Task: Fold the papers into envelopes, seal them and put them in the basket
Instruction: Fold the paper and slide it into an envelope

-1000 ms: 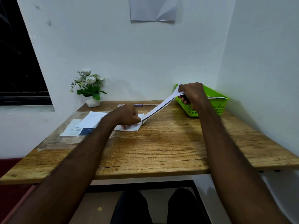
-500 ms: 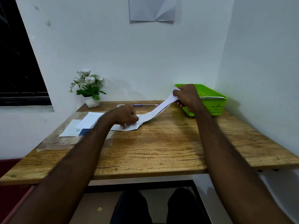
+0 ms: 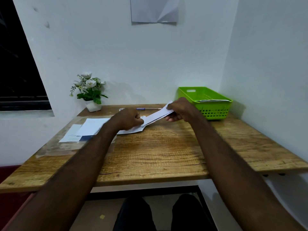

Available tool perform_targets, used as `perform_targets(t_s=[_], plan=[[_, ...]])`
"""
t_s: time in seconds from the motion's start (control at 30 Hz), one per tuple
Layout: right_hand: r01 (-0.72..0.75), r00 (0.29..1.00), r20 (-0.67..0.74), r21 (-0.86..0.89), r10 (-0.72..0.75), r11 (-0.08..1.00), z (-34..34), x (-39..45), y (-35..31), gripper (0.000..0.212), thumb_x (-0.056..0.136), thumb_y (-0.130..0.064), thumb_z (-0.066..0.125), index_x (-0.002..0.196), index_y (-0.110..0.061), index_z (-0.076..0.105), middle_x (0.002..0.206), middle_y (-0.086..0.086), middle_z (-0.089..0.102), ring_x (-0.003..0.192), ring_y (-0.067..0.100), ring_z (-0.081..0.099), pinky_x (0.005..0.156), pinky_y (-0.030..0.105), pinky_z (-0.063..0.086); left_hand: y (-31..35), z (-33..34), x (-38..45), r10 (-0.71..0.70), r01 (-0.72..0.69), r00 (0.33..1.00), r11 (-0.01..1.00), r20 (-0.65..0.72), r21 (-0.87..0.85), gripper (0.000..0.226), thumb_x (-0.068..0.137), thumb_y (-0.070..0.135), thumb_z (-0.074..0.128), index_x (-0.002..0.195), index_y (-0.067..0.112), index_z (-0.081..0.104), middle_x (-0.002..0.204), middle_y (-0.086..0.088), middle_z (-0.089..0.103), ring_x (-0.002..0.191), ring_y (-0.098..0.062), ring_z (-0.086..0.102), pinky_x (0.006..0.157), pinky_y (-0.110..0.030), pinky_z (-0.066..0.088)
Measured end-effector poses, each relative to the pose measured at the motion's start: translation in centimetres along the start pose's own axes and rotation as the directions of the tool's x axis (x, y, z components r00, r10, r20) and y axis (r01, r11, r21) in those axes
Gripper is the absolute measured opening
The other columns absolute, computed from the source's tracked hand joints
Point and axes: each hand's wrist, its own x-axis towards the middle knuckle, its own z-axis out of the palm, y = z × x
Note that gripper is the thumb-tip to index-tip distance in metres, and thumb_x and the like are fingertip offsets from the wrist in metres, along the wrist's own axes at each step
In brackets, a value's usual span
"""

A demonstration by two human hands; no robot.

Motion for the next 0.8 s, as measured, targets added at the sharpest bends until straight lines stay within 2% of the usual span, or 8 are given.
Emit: perform_targets(t_s=[0.13, 0.23, 0.3, 0.47, 0.57, 0.67, 0.7, 0.8], plan=[[-0.087, 0.989, 0.117, -0.072, 0.095, 0.994, -0.2, -0.6, 0.1, 0.022, 0.101, -0.001, 0.051, 0.118, 0.010, 0.056, 0.084, 0.026, 0.066, 0.056, 0.027, 0.068, 0.047, 0.031, 0.058, -0.3, 0.0, -0.1, 0.010, -0.007, 0.999, 0.998, -0.039, 0.064, 0.025, 0.084, 0.025, 0.066, 0.063, 0.016, 0.056, 0.064, -0.009, 0.052, 0.060, -0.019, 0.045, 0.057, -0.033, 0.030], [-0.131, 0.987, 0.067, -0.166, 0.144, 0.977, -0.8, -0.6, 0.2, 0.017, 0.101, -0.004, 0.052, 0.114, 0.006, 0.055, 0.090, 0.027, 0.062, 0.059, 0.029, 0.062, 0.040, 0.029, 0.055, -0.6, -0.2, 0.0, 0.010, -0.007, 0.999, 0.998, -0.051, 0.064, 0.030, 0.083, 0.025, 0.067, 0.058, 0.016, 0.053, 0.062, -0.008, 0.055, 0.058, -0.018, 0.045, 0.057, -0.032, 0.030], [-0.137, 0.989, 0.029, -0.202, 0.145, 0.970, -0.9, -0.4, 0.4, 0.010, 0.100, -0.003, 0.052, 0.106, 0.004, 0.054, 0.082, 0.021, 0.057, 0.059, 0.027, 0.058, 0.038, 0.026, 0.052, -0.7, -0.3, 0.1, 0.016, -0.012, 0.998, 0.998, -0.064, 0.059, 0.031, 0.083, 0.026, 0.068, 0.057, 0.017, 0.054, 0.064, -0.007, 0.060, 0.059, -0.017, 0.048, 0.058, -0.032, 0.033], [-0.060, 0.998, -0.010, -0.119, 0.059, 0.991, -0.5, 0.4, 0.9, 0.004, 0.095, 0.000, 0.060, 0.097, 0.001, 0.056, 0.070, 0.012, 0.050, 0.055, 0.022, 0.052, 0.039, 0.023, 0.051, -0.6, -0.1, 0.1, 0.055, -0.052, 0.994, 0.998, -0.098, 0.038, 0.027, 0.082, 0.022, 0.068, 0.060, 0.017, 0.054, 0.068, -0.012, 0.064, 0.059, -0.018, 0.049, 0.057, -0.031, 0.033], [-0.036, 0.999, -0.013, -0.070, 0.035, 0.997, 0.4, 0.8, 0.9, 0.009, 0.093, 0.001, 0.064, 0.099, 0.002, 0.059, 0.075, 0.014, 0.053, 0.054, 0.022, 0.052, 0.036, 0.021, 0.048, -0.4, 0.0, 0.1, 0.074, -0.074, 0.992, 0.997, -0.104, 0.011, 0.023, 0.082, 0.020, 0.068, 0.063, 0.012, 0.059, 0.067, -0.010, 0.066, 0.056, -0.013, 0.049, 0.056, -0.029, 0.033], [-0.016, 1.000, -0.007, -0.066, 0.015, 0.998, 1.4, 1.0, 1.0, 0.020, 0.091, 0.000, 0.068, 0.109, 0.009, 0.065, 0.083, 0.018, 0.059, 0.053, 0.021, 0.054, 0.037, 0.022, 0.046, -0.2, 0.4, 0.3, 0.093, -0.092, 0.991, 0.996, -0.100, 0.013, 0.022, 0.082, 0.019, 0.068, 0.066, 0.005, 0.062, 0.065, -0.007, 0.065, 0.053, -0.001, 0.052, 0.053, -0.027, 0.030], [-0.009, 1.000, 0.004, -0.066, 0.009, 0.998, 1.7, 1.0, 1.0, 0.023, 0.091, -0.001, 0.069, 0.111, 0.011, 0.065, 0.082, 0.019, 0.060, 0.052, 0.021, 0.055, 0.038, 0.022, 0.045, -0.2, 0.5, 0.3, 0.096, -0.094, 0.990, 0.995, -0.103, 0.017, 0.023, 0.082, 0.019, 0.068, 0.064, 0.008, 0.060, 0.062, -0.004, 0.062, 0.052, 0.001, 0.051, 0.052, -0.027, 0.029], [-0.014, 0.999, 0.042, -0.067, 0.017, 0.998, 2.3, 0.8, 1.0, 0.022, 0.090, -0.004, 0.072, 0.106, 0.009, 0.066, 0.073, 0.016, 0.060, 0.050, 0.020, 0.056, 0.039, 0.022, 0.045, -0.2, 0.6, 0.3, 0.093, -0.092, 0.990, 0.996, -0.109, 0.014, 0.025, 0.082, 0.021, 0.069, 0.061, 0.019, 0.054, 0.063, -0.002, 0.061, 0.054, -0.009, 0.046, 0.053, -0.029, 0.031]])
